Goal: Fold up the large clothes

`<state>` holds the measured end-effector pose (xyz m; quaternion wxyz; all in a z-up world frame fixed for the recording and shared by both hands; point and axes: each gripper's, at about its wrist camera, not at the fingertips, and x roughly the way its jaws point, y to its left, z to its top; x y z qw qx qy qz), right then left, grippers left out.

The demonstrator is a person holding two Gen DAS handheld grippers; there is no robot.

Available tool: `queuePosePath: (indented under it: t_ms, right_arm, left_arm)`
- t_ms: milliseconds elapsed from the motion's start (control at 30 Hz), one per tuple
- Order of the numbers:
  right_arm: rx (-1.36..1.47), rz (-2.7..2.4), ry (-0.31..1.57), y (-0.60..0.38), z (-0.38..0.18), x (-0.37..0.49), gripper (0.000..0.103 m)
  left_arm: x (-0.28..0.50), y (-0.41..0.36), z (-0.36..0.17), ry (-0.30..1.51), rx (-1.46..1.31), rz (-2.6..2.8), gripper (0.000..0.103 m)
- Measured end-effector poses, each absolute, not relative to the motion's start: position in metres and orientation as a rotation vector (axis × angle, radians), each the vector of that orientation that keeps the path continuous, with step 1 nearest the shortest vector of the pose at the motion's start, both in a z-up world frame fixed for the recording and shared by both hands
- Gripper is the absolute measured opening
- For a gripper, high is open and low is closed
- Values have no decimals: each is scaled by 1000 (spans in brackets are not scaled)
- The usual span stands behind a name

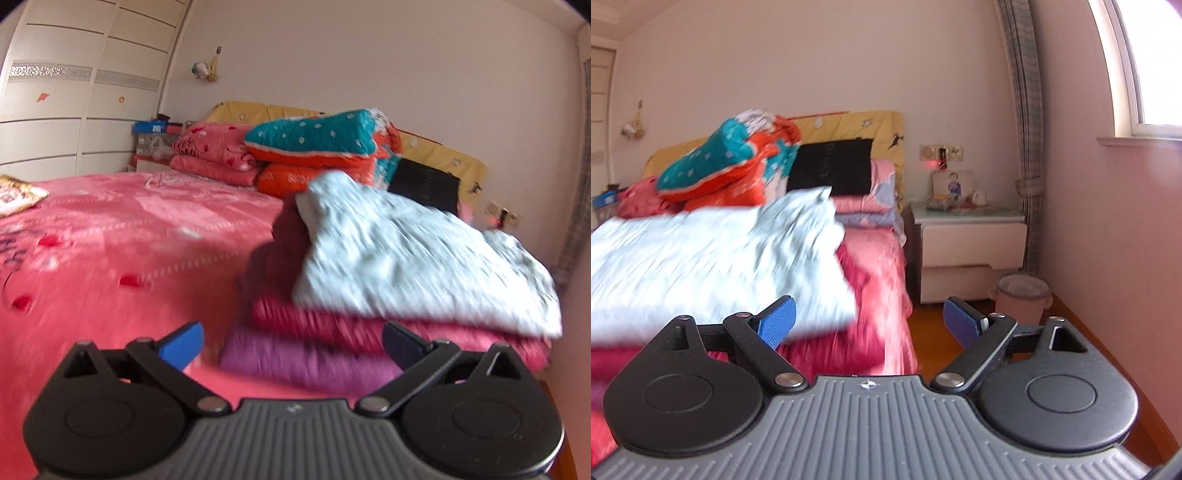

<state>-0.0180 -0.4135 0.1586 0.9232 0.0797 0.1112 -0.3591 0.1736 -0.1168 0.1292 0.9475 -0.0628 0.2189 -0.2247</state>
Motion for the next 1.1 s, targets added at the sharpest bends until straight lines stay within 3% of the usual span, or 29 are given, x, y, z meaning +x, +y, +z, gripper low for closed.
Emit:
queuePosePath:
  t_ms: [500, 1100]
  right_arm:
    - [176, -655, 203, -231, 165, -229, 103]
    - [133, -544, 124, -154, 256, -311, 103]
  left_arm:
    - [-43, -50, 167, 554, -102, -496, 102]
    - [-127, -29, 235, 443, 20, -528, 102]
